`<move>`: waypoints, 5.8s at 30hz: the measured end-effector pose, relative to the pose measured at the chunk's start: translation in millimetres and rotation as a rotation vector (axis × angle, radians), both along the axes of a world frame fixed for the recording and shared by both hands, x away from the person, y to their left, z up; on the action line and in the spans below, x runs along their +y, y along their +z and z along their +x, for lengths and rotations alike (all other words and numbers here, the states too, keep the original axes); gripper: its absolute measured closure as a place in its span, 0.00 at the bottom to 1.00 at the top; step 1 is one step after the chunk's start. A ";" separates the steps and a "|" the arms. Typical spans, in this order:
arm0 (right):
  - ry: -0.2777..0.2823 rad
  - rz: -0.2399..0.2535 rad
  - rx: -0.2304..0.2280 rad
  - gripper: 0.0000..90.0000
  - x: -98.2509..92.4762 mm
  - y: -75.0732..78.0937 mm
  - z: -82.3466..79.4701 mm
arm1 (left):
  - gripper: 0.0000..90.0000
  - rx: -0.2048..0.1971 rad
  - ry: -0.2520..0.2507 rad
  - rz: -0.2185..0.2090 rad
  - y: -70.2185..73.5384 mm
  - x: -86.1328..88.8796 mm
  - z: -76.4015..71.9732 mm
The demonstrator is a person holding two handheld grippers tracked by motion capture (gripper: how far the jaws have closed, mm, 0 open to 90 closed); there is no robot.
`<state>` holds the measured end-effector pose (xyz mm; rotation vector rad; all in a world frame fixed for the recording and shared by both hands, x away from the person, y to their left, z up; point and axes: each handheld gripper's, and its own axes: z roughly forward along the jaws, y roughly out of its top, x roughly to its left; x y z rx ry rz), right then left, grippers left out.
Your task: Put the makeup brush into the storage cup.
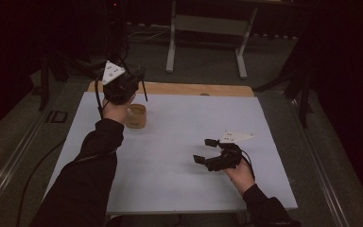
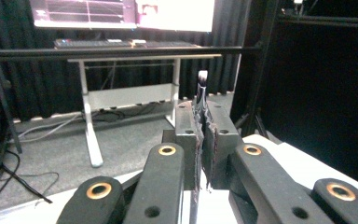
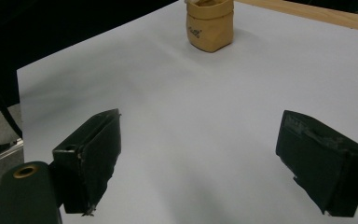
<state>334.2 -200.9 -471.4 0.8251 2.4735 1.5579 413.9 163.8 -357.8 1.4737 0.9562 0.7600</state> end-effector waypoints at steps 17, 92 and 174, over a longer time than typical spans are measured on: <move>0.003 0.005 0.006 0.16 -0.5 -0.7 0.7 | 0.95 0.038 0.088 0.000 -21.8 15.6 22.0; 0.001 0.003 0.012 0.16 -2.7 -3.1 1.6 | 0.00 0.288 -0.016 0.028 -40.0 33.4 26.4; 0.083 0.108 -0.161 0.16 -52.3 2.2 -30.2 | 0.02 0.124 -0.575 0.048 -111.5 55.4 -158.5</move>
